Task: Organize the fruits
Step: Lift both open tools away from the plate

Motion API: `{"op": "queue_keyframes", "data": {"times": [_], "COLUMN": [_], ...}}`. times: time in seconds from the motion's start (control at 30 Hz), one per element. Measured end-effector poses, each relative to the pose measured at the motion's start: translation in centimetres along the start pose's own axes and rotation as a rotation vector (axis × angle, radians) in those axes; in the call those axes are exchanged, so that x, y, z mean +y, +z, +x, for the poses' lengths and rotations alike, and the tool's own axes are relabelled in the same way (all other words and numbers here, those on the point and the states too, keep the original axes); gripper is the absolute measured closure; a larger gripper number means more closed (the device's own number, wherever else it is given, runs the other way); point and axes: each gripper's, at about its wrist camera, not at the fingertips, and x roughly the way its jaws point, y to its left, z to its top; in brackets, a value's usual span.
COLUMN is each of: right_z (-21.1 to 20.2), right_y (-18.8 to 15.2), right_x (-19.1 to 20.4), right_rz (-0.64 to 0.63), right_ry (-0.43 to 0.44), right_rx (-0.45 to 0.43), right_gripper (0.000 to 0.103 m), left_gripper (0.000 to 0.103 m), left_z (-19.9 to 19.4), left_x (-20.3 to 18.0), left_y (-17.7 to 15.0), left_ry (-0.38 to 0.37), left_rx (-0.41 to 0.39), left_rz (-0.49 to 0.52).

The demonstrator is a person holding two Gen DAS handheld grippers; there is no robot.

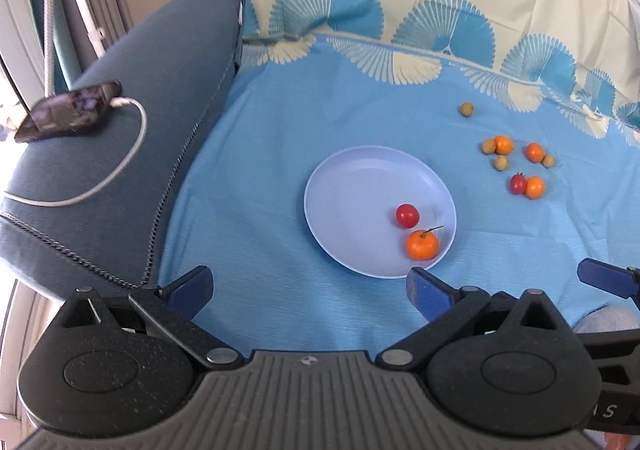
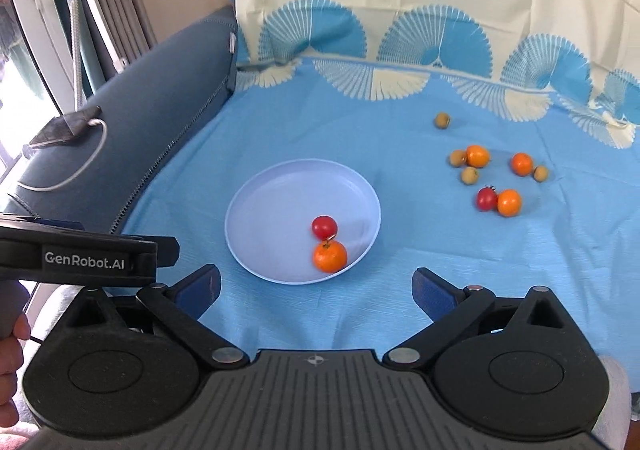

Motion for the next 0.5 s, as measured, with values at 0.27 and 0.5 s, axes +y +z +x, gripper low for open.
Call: {"op": "queue_keyframes", "data": {"times": [0.27, 0.5], "right_z": [-3.6, -5.7], "right_y": [-1.3, -2.1], "right_x": [-0.4, -0.6], "right_rz": [0.017, 0.029], "right_ry": [-0.003, -0.003], "right_rx": [-0.053, -0.088], "right_gripper": [0.002, 0.001], "left_gripper": [0.0, 0.0], "left_z": [-2.7, -4.3], "left_x": [-0.9, -1.1], "left_y": [-1.2, -2.1], "left_ry": [0.038, 0.049], "left_rx": [-0.05, -0.08], "left_rz": [0.028, 0.036]}}
